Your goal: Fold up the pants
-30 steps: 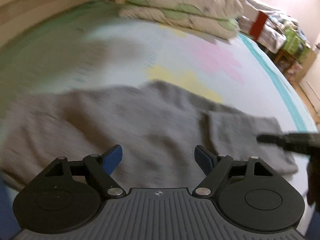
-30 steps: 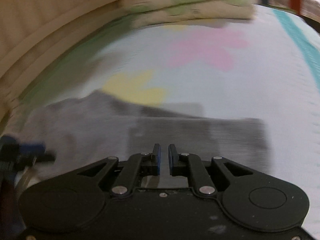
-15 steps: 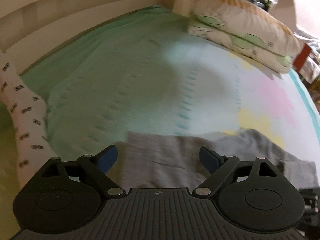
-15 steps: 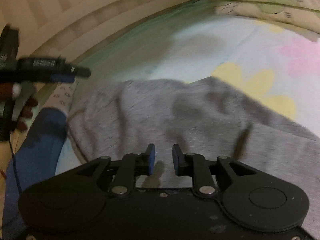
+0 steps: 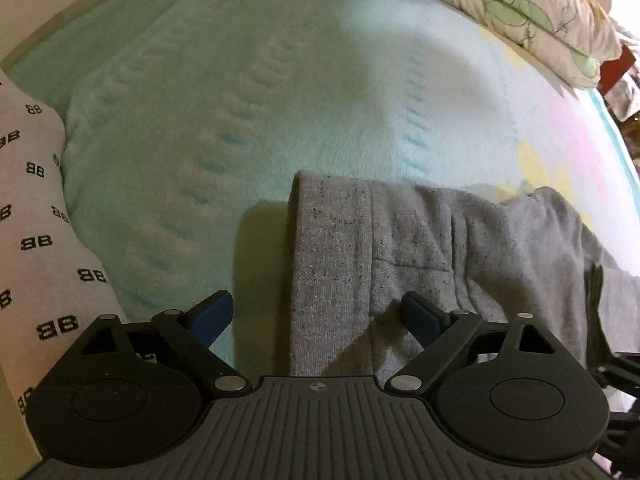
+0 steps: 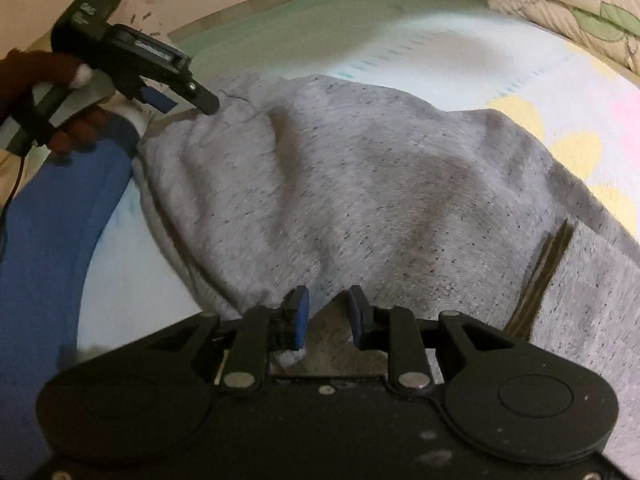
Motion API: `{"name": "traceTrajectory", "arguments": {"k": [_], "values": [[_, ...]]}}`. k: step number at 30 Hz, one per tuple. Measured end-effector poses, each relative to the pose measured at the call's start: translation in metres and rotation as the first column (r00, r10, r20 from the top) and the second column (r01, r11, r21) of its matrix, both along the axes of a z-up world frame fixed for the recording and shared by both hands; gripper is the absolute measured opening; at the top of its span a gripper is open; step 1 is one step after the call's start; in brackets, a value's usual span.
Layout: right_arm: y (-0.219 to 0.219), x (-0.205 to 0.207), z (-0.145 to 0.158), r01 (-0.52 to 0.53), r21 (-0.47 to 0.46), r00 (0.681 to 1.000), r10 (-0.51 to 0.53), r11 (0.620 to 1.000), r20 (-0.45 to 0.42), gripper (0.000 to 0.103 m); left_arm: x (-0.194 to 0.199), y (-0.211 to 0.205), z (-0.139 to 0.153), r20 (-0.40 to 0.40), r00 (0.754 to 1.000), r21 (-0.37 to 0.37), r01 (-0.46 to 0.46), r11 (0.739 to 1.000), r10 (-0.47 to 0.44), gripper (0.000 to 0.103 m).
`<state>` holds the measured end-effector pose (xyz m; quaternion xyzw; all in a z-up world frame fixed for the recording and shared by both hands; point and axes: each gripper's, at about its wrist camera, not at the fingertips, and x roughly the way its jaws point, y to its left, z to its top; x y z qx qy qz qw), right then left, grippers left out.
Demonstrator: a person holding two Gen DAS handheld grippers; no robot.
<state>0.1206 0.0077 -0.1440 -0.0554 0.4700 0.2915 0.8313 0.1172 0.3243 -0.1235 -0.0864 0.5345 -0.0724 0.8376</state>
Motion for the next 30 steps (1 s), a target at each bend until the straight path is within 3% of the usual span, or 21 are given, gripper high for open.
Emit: {"name": "traceTrajectory", "arguments": {"k": [4,8,11,18,20,22,23,26,28,30], "values": [[0.016,-0.019,0.021,-0.066,-0.017,0.981,0.068,0.998,0.18,0.025,0.004,0.0,-0.008,0.002,1.0,-0.012,0.001,1.0,-0.001,0.092],[0.052,-0.035,0.036,-0.232,-0.039,0.927,0.233,0.972,0.292,0.041,0.011,-0.004,-0.013,-0.012,1.0,-0.024,0.007,1.0,-0.007,0.102],[0.077,-0.036,0.034,-0.304,-0.067,0.898,0.309,0.95,0.313,0.041,0.015,-0.003,-0.015,-0.026,1.0,-0.028,0.009,1.0,-0.01,0.102],[0.109,-0.032,0.017,-0.361,-0.13,0.87,0.384,0.923,0.311,0.04,0.02,0.001,-0.017,-0.044,0.999,-0.051,0.02,0.998,-0.022,0.102],[0.115,-0.032,0.012,-0.374,-0.152,0.857,0.404,0.915,0.32,0.034,0.021,0.001,-0.017,-0.048,0.999,-0.053,0.022,0.998,-0.024,0.102],[0.117,-0.031,0.011,-0.381,-0.166,0.852,0.415,0.91,0.32,0.012,0.022,0.0,-0.016,-0.051,0.998,-0.055,0.027,0.998,-0.03,0.102],[0.117,-0.028,0.011,-0.376,-0.159,0.858,0.408,0.913,0.311,0.007,0.024,0.0,-0.016,-0.053,0.998,-0.057,0.029,0.998,-0.032,0.102],[0.109,-0.017,0.019,-0.352,-0.041,0.902,0.351,0.935,0.252,0.005,0.023,0.002,-0.012,-0.055,0.998,-0.073,0.037,0.997,-0.041,0.102],[0.108,-0.024,0.031,-0.391,0.001,0.889,0.377,0.921,0.259,0.005,0.022,0.004,-0.01,-0.051,0.998,-0.086,0.033,0.996,-0.038,0.102],[0.116,-0.033,0.028,-0.43,-0.043,0.866,0.425,0.902,0.264,0.005,0.023,0.004,-0.011,-0.056,0.998,-0.082,0.03,0.996,-0.035,0.102]]}}
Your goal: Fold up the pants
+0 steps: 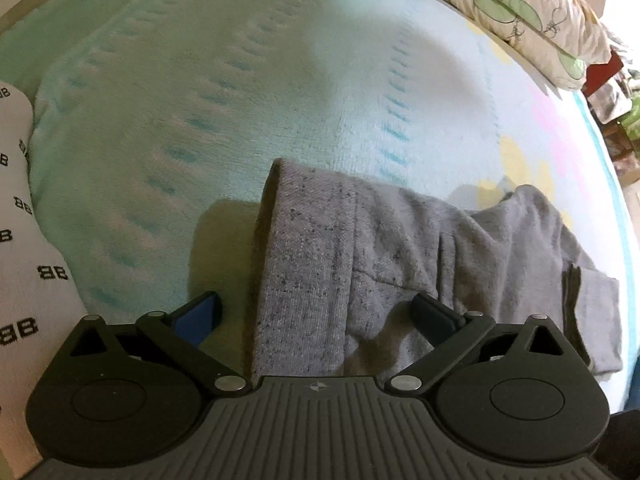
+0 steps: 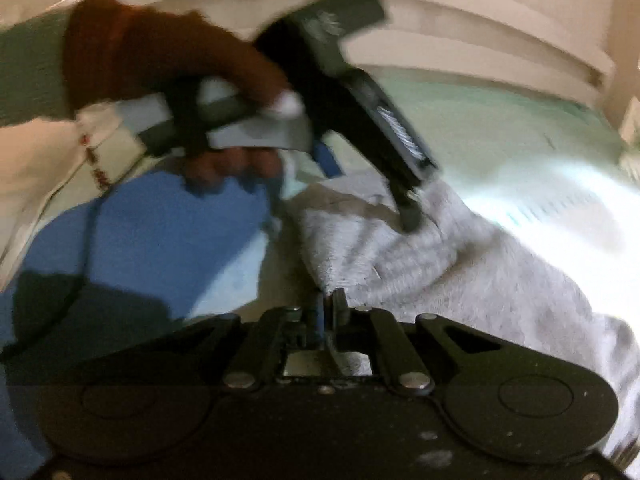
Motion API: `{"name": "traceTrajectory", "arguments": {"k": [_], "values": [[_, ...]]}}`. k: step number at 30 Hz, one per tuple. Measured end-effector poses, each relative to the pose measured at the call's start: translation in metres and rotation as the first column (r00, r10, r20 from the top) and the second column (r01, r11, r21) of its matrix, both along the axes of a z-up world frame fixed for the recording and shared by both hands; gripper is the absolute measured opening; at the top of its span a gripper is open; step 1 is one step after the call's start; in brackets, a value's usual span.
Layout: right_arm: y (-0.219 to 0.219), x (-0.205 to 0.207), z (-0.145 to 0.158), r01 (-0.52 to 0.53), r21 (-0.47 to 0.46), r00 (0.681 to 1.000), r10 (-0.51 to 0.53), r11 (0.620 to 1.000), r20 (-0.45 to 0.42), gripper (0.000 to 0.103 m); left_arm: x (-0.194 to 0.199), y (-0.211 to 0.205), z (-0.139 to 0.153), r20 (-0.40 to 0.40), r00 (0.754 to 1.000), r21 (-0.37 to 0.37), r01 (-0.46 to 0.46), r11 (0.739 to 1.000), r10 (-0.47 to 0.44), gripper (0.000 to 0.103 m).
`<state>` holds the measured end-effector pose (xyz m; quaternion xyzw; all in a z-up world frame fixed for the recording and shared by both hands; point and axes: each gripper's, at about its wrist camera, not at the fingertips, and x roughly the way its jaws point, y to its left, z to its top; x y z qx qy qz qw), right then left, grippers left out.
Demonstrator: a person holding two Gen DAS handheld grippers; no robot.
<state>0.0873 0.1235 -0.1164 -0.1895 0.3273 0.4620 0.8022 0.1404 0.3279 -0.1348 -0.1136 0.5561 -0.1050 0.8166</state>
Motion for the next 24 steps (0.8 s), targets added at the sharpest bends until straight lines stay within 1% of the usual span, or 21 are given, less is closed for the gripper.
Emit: {"name": "traceTrajectory", "arguments": {"k": [2,3,5,6,8,10,12,13,14,15,16,17,19,21,23,24], "values": [[0.006,0.001,-0.015,0.002,-0.043,1.0,-0.002,0.999,0.004,0.006,0.002,-0.003,-0.002,-0.004,1.0,0.02,0.004,1.0,-0.004,0.102],[0.006,0.005,-0.021,0.023,-0.05,0.999,-0.024,0.998,-0.02,0.006,0.002,-0.005,-0.004,-0.006,1.0,0.029,0.008,1.0,-0.008,0.102],[0.0,0.015,-0.022,0.064,-0.011,0.995,-0.065,0.998,-0.081,0.007,0.003,-0.008,-0.007,-0.005,1.0,0.044,0.012,0.999,-0.012,0.102],[-0.004,0.017,-0.018,0.081,0.01,0.991,-0.079,0.997,-0.104,0.009,0.003,-0.008,-0.007,-0.002,1.0,0.046,0.003,0.999,-0.003,0.102],[-0.014,0.015,-0.01,0.087,0.049,0.991,-0.081,0.995,-0.111,0.012,0.003,-0.01,-0.009,0.005,1.0,0.045,-0.013,0.999,0.013,0.102],[-0.024,0.012,-0.003,0.098,0.074,0.99,-0.09,0.992,-0.109,0.013,0.003,-0.012,-0.009,0.007,1.0,0.046,-0.021,0.999,0.021,0.101],[-0.037,0.011,0.002,0.129,0.106,0.985,-0.115,0.986,-0.131,0.013,0.0,-0.012,-0.008,0.019,0.999,0.037,-0.044,0.998,0.043,0.091],[-0.046,0.011,0.004,0.153,0.124,0.98,-0.135,0.98,-0.147,0.013,-0.003,-0.011,-0.006,0.032,0.997,0.027,-0.067,0.997,0.067,0.075],[-0.057,0.01,0.007,0.185,0.138,0.973,-0.162,0.973,-0.164,0.013,-0.007,-0.01,-0.003,0.045,0.996,-0.003,-0.081,0.997,0.081,0.051],[-0.066,0.009,0.008,0.217,0.148,0.965,-0.19,0.965,-0.179,0.013,-0.011,-0.009,-0.001,0.054,0.994,-0.03,-0.092,0.995,0.093,0.042],[-0.077,0.01,0.009,0.254,0.16,0.955,-0.222,0.954,-0.194,0.013,-0.016,-0.008,0.0,0.06,0.992,-0.05,-0.108,0.993,0.111,0.027],[-0.087,0.009,0.01,0.29,0.168,0.945,-0.253,0.942,-0.208,0.013,-0.02,-0.008,0.002,0.069,0.989,-0.062,-0.127,0.99,0.131,0.023],[-0.107,0.013,0.01,0.37,0.175,0.915,-0.326,0.913,-0.237,0.013,-0.03,-0.009,0.008,0.103,0.983,-0.072,-0.144,0.987,0.151,0.018],[-0.127,0.022,0.01,0.441,0.178,0.883,-0.39,0.88,-0.261,0.013,-0.039,-0.012,0.017,0.145,0.975,-0.078,-0.156,0.985,0.166,0.017],[-0.143,0.037,0.006,0.507,0.16,0.848,-0.457,0.847,-0.269,0.013,-0.047,-0.013,0.027,0.184,0.966,-0.099,-0.167,0.981,0.183,0.016],[-0.151,0.047,0.004,0.543,0.158,0.827,-0.491,0.825,-0.274,0.013,-0.051,-0.014,0.032,0.204,0.962,-0.104,-0.163,0.981,0.181,0.016]]}}
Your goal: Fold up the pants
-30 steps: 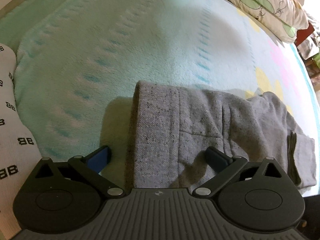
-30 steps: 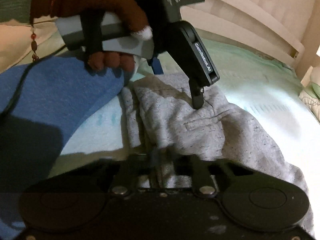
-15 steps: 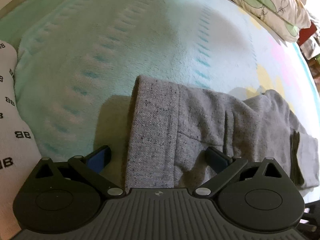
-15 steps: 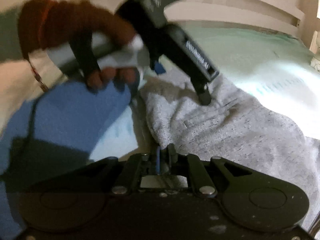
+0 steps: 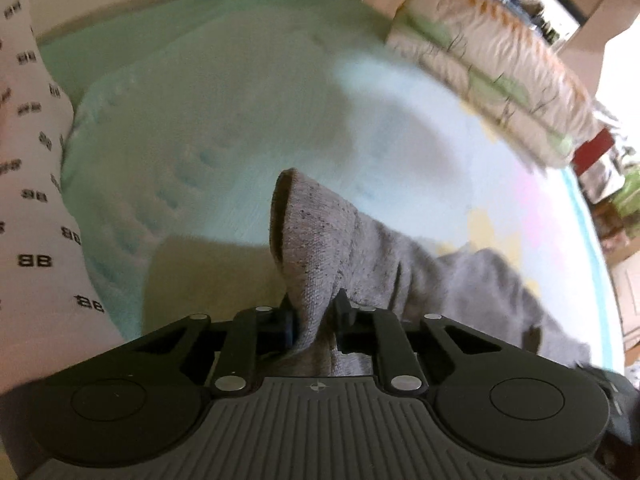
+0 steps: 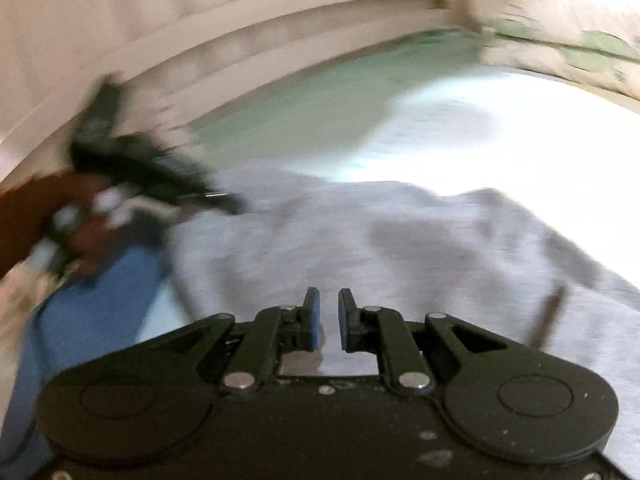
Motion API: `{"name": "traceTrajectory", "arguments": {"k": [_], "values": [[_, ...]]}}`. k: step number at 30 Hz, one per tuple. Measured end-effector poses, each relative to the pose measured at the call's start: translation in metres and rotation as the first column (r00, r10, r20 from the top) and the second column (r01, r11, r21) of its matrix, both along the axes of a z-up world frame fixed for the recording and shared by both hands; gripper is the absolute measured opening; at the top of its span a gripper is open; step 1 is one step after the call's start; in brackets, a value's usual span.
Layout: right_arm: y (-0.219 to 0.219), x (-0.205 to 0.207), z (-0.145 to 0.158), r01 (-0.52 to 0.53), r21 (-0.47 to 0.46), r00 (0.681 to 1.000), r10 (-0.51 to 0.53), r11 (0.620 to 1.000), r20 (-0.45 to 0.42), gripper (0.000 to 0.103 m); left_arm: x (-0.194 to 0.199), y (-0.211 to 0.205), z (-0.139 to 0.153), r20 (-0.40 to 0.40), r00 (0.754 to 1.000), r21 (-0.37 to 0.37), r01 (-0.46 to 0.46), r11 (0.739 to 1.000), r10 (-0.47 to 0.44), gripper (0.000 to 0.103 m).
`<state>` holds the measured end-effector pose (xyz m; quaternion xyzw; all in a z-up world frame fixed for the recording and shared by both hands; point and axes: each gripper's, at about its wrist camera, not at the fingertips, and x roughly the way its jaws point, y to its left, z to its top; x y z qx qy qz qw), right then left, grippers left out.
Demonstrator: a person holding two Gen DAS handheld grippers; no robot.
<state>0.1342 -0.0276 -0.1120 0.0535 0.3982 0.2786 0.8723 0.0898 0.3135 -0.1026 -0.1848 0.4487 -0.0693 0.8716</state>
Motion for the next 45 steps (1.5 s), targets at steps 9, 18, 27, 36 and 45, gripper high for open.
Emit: {"name": "traceTrajectory", "arguments": {"k": [9,18,27,36,45], "values": [[-0.018,0.105,-0.04,0.212,0.022,0.973,-0.209,0.977,-0.098,0.006,-0.011,-0.004,0.013,0.042,0.999,-0.029,-0.007,1.0,0.008,0.016],[-0.01,0.136,-0.049,0.235,-0.039,0.966,-0.238,0.971,-0.104,0.004,-0.009,-0.001,0.018,0.031,0.999,-0.057,-0.024,0.998,0.026,0.016],[-0.019,-0.007,-0.024,0.068,0.02,0.991,-0.065,0.998,-0.118,0.006,-0.016,-0.015,0.039,0.049,0.999,-0.081,-0.017,0.997,0.021,0.016],[-0.018,-0.092,-0.031,-0.027,0.035,0.991,0.031,0.999,-0.128,0.006,-0.028,-0.062,0.09,0.11,0.994,-0.112,0.041,0.993,-0.028,0.016],[-0.112,-0.083,0.008,0.183,0.078,0.982,-0.18,0.98,-0.051,0.009,-0.01,-0.192,0.121,0.208,0.955,-0.259,0.261,0.93,-0.21,0.002]]}}
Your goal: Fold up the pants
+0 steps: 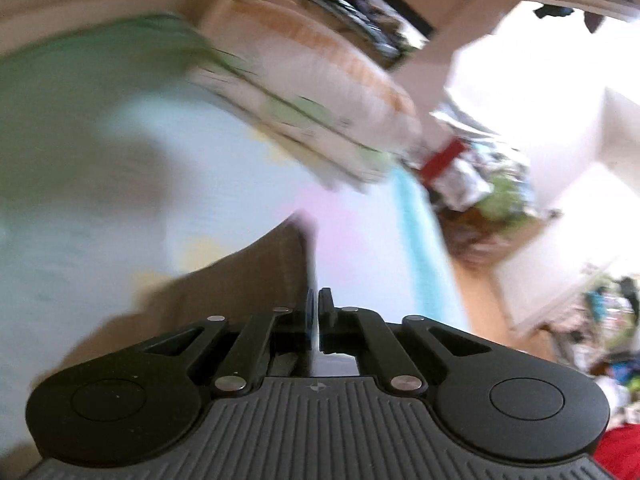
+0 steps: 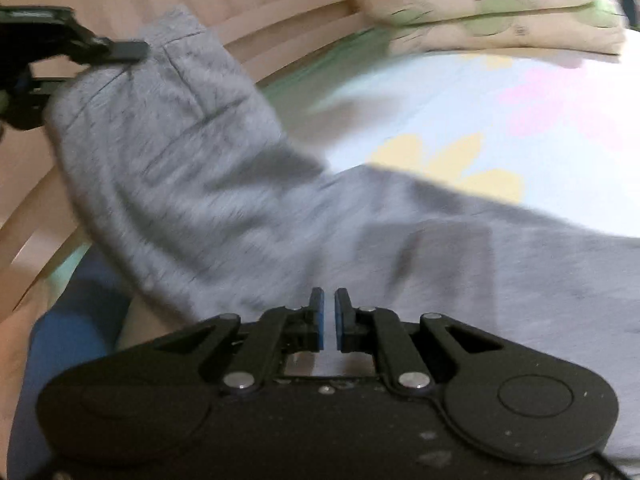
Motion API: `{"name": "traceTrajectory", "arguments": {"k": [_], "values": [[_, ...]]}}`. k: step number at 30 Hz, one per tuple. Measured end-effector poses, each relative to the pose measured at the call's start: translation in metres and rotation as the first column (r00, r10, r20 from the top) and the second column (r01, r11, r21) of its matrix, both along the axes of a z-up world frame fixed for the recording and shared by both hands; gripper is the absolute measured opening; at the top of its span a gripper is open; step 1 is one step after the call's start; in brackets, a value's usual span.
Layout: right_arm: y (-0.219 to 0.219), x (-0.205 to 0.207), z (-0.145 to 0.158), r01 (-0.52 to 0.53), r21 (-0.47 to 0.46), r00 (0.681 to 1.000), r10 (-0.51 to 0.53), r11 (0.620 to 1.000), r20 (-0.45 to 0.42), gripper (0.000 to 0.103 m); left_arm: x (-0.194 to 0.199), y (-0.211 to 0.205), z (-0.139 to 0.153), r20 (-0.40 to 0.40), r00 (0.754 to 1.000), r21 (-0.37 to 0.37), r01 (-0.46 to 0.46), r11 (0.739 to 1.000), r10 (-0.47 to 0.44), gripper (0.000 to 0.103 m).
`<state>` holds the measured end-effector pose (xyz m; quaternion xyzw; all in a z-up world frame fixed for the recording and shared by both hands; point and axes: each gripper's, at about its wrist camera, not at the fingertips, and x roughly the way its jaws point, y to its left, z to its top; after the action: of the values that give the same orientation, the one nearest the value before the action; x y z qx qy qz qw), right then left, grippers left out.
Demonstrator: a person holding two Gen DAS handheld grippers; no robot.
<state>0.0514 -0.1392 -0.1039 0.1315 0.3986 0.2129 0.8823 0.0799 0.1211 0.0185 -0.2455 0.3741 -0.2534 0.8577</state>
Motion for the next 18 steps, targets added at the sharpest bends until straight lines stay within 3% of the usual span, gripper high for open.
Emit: {"name": "traceTrajectory", "arguments": {"k": [5,10,14,16,18], "values": [[-0.06,-0.001,-0.013,0.132,0.001,0.989,-0.131,0.991,-0.069,0.009,0.023,-0.094,-0.019,0.024,0.993,0.009,0.115,0.993,-0.116,0.002],[-0.097,-0.018,-0.014,0.174,-0.006,0.981,-0.174,0.985,-0.08,0.014,0.028,-0.104,-0.034,0.038,0.996,0.096,0.076,0.992,-0.08,0.003],[-0.101,-0.014,-0.022,0.194,0.079,0.978,-0.187,0.978,-0.089,0.049,0.018,-0.078,-0.047,0.058,0.998,0.245,-0.015,0.969,0.001,0.003],[-0.097,-0.001,-0.023,0.182,0.15,0.981,-0.168,0.972,-0.1,0.051,0.008,-0.066,-0.052,0.068,0.997,0.316,-0.047,0.948,0.027,0.003],[-0.09,0.006,-0.023,0.161,0.192,0.984,-0.143,0.968,-0.104,0.063,-0.004,-0.052,-0.06,0.066,0.997,0.367,-0.068,0.928,0.047,0.003]]}}
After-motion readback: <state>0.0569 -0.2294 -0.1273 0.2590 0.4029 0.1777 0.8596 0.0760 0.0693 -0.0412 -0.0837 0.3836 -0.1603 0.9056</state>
